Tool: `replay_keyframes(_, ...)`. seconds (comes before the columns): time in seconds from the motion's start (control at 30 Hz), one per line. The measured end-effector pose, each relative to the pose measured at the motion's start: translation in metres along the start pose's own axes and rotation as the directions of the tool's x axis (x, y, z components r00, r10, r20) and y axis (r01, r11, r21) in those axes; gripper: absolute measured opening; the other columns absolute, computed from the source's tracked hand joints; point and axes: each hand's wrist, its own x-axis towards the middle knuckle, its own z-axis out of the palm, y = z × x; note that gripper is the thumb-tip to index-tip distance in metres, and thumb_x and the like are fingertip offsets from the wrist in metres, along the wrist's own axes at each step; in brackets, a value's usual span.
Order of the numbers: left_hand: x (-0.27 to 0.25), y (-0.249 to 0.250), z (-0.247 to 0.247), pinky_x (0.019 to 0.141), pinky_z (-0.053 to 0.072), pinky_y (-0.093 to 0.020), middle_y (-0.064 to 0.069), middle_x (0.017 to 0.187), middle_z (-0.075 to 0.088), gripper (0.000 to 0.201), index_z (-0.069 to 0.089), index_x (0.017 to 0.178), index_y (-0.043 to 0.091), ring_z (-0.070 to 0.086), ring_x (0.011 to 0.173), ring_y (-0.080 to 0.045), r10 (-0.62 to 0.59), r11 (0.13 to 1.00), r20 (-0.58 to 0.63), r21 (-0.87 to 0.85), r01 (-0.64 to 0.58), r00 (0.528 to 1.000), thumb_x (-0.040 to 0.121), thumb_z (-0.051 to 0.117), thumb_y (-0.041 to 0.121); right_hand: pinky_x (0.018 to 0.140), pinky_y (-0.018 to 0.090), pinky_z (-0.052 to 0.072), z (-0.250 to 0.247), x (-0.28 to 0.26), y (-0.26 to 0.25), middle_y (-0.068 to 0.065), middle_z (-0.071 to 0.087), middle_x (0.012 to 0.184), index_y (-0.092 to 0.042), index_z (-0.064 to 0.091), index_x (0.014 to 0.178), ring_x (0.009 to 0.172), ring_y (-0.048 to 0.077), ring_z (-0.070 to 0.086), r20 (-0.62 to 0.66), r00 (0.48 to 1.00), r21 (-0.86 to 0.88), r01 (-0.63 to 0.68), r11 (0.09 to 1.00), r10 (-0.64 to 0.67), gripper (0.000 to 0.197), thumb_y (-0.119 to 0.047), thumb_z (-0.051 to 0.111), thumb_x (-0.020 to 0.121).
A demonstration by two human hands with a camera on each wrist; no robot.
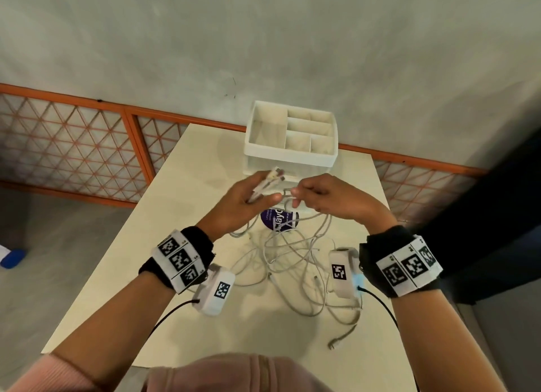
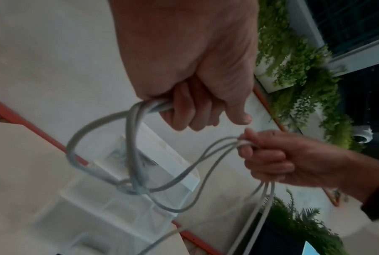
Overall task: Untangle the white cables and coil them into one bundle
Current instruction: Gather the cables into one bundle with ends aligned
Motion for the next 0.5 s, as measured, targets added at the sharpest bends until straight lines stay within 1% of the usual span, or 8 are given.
replay_keyframes(0.03, 0.001, 0.002, 0.004, 0.085, 0.046, -0.014, 0.003, 0.107, 0.067, 0.036, 0.053, 0.126, 0.015, 0.061, 0.091, 0.001, -0.013, 1.000, 0.067, 0.010, 0.012, 0.998, 0.091, 0.057, 0.011, 0.050, 0.012, 0.032, 0.000, 0.001, -0.004, -0.013, 0.044, 0.045, -0.011, 0.065, 0.080, 0.044, 0.001, 0.038, -0.003, 1.000, 0.041, 0.027, 0.999, -0.027, 0.034, -0.032, 0.046, 0.098)
replay_keyframes(0.07, 0.002, 0.002, 0.009, 0.086, 0.046, -0.014, 0.004, 0.105, 0.067, 0.032, 0.054, 0.124, 0.013, 0.061, 0.094, 0.003, -0.026, 1.000, 0.109, 0.006, 0.026, 0.994, 0.093, 0.054, 0.010, 0.049, 0.012, 0.031, 0.000, 0.002, -0.008, -0.013, 0.041, 0.046, -0.012, 0.064, 0.077, 0.044, 0.002, 0.035, -0.014, 0.999, 0.071, 0.044, 0.997, -0.043, 0.036, -0.033, 0.044, 0.099)
replay_keyframes(0.17, 0.004, 0.003, 0.012, 0.076, 0.040, -0.008, 0.019, 0.081, 0.067, 0.023, 0.058, 0.116, 0.006, 0.058, 0.075, 0.009, -0.031, 0.998, 0.127, 0.051, 0.025, 0.991, 0.097, 0.047, 0.014, 0.047, 0.011, 0.030, -0.002, 0.000, -0.007, -0.013, 0.042, 0.045, -0.007, 0.067, 0.084, 0.045, 0.002, 0.033, -0.026, 0.999, 0.156, 0.051, 0.986, -0.047, 0.040, -0.035, 0.041, 0.099)
replay_keyframes(0.23, 0.006, 0.004, 0.009, 0.073, 0.039, -0.016, 0.013, 0.073, 0.064, 0.022, 0.062, 0.107, 0.014, 0.052, 0.070, 0.002, 0.003, 0.995, 0.101, 0.097, -0.013, 0.995, 0.097, 0.048, 0.027, 0.049, 0.013, 0.031, 0.003, -0.003, 0.002, -0.013, 0.042, 0.046, -0.011, 0.065, 0.080, 0.046, 0.002, 0.034, -0.040, 0.999, 0.221, 0.031, 0.975, -0.022, 0.035, -0.036, 0.047, 0.096)
replay_keyframes(0.3, 0.008, 0.010, 0.006, 0.066, 0.036, -0.011, 0.018, 0.059, 0.058, 0.014, 0.060, 0.089, 0.024, 0.048, 0.060, 0.006, 0.038, 0.992, 0.047, 0.121, -0.043, 0.998, 0.097, 0.048, 0.024, 0.052, 0.018, 0.034, 0.014, -0.004, 0.020, -0.012, 0.043, 0.049, -0.011, 0.059, 0.074, 0.047, 0.005, 0.038, -0.051, 0.999, 0.274, 0.019, 0.962, -0.005, 0.027, -0.032, 0.057, 0.091)
replay_keyframes(0.33, 0.009, 0.014, 0.004, 0.060, 0.033, -0.007, 0.022, 0.054, 0.055, 0.015, 0.058, 0.086, 0.022, 0.047, 0.054, 0.007, 0.066, 0.989, -0.005, 0.131, -0.065, 0.998, 0.097, 0.047, 0.020, 0.054, 0.021, 0.035, 0.020, -0.004, 0.032, -0.011, 0.045, 0.050, -0.009, 0.057, 0.072, 0.048, 0.007, 0.040, -0.047, 0.999, 0.300, 0.008, 0.954, 0.006, 0.026, -0.028, 0.062, 0.089)
replay_keyframes(0.43, 0.013, 0.023, -0.005, 0.055, 0.032, -0.007, 0.020, 0.051, 0.051, 0.018, 0.060, 0.100, 0.007, 0.044, 0.050, 0.005, 0.128, 0.986, -0.157, 0.125, -0.109, 0.979, 0.096, 0.048, 0.019, 0.058, 0.024, 0.037, 0.037, -0.003, 0.065, -0.006, 0.047, 0.049, -0.014, 0.053, 0.064, 0.049, 0.012, 0.042, -0.020, 0.997, 0.332, -0.060, 0.941, 0.071, 0.028, -0.023, 0.065, 0.088)
replay_keyframes(0.5, 0.015, 0.023, -0.011, 0.058, 0.034, -0.012, 0.014, 0.056, 0.049, 0.018, 0.062, 0.101, 0.010, 0.040, 0.054, 0.001, 0.150, 0.984, -0.206, 0.124, -0.127, 0.967, 0.096, 0.049, 0.023, 0.062, 0.020, 0.041, 0.045, -0.004, 0.080, -0.007, 0.050, 0.048, -0.018, 0.054, 0.065, 0.050, 0.013, 0.045, -0.015, 0.993, 0.333, -0.104, 0.937, 0.115, 0.027, -0.024, 0.064, 0.089)
